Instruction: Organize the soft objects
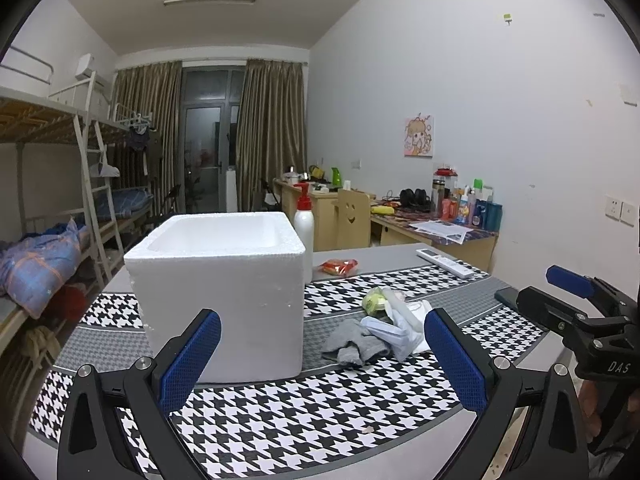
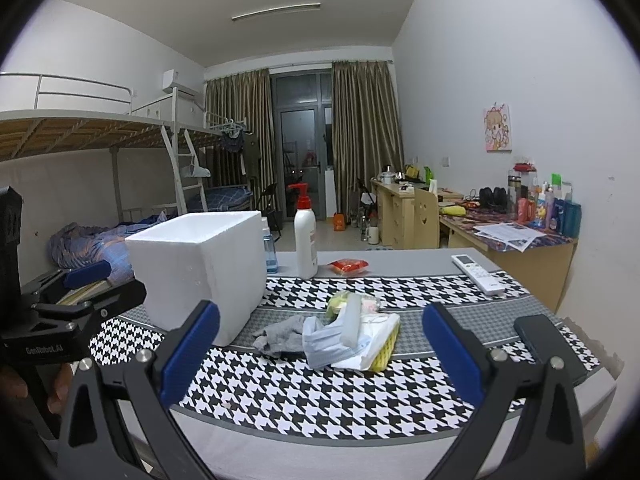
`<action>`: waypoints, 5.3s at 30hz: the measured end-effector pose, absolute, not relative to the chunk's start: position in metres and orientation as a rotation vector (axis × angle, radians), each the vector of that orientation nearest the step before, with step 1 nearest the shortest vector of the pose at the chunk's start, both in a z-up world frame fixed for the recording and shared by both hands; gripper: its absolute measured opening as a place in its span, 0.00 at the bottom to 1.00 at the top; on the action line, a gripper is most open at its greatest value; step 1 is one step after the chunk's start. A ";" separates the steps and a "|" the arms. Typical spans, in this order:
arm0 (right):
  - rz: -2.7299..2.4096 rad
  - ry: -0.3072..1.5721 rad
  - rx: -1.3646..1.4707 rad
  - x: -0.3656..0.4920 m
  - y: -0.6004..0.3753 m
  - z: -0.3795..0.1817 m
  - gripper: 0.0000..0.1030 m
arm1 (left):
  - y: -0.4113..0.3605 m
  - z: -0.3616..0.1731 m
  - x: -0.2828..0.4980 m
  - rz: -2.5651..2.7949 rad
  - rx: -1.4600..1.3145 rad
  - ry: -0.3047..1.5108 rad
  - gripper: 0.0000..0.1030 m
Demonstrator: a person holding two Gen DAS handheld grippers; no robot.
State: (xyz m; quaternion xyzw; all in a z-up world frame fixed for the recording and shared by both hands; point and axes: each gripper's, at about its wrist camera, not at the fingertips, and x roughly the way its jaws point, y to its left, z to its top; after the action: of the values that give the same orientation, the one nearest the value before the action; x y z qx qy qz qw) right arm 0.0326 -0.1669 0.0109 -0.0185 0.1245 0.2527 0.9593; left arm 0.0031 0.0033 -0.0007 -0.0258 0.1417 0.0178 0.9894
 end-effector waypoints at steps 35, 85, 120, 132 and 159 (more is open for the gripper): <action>0.487 0.295 -0.034 0.062 -0.165 0.012 0.99 | 0.003 0.000 0.031 0.048 -0.045 0.340 0.99; 0.436 0.516 -0.034 0.163 -0.184 -0.021 0.99 | -0.052 -0.045 0.143 -0.070 0.033 0.651 0.84; 0.529 0.670 -0.092 0.198 -0.148 -0.048 0.80 | -0.041 -0.081 0.178 0.018 0.012 0.846 0.31; 0.558 0.776 -0.075 0.211 -0.137 -0.064 0.57 | -0.040 -0.086 0.181 0.006 0.018 0.870 0.30; 0.620 0.855 -0.065 0.224 -0.120 -0.072 0.24 | -0.038 -0.087 0.181 -0.013 0.015 0.872 0.28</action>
State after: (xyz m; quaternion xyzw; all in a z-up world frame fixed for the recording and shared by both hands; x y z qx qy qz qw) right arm 0.2236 -0.1197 -0.0719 -0.0311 0.4080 0.2956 0.8633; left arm 0.1813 -0.0379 -0.0875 0.0071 0.4223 -0.0063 0.9064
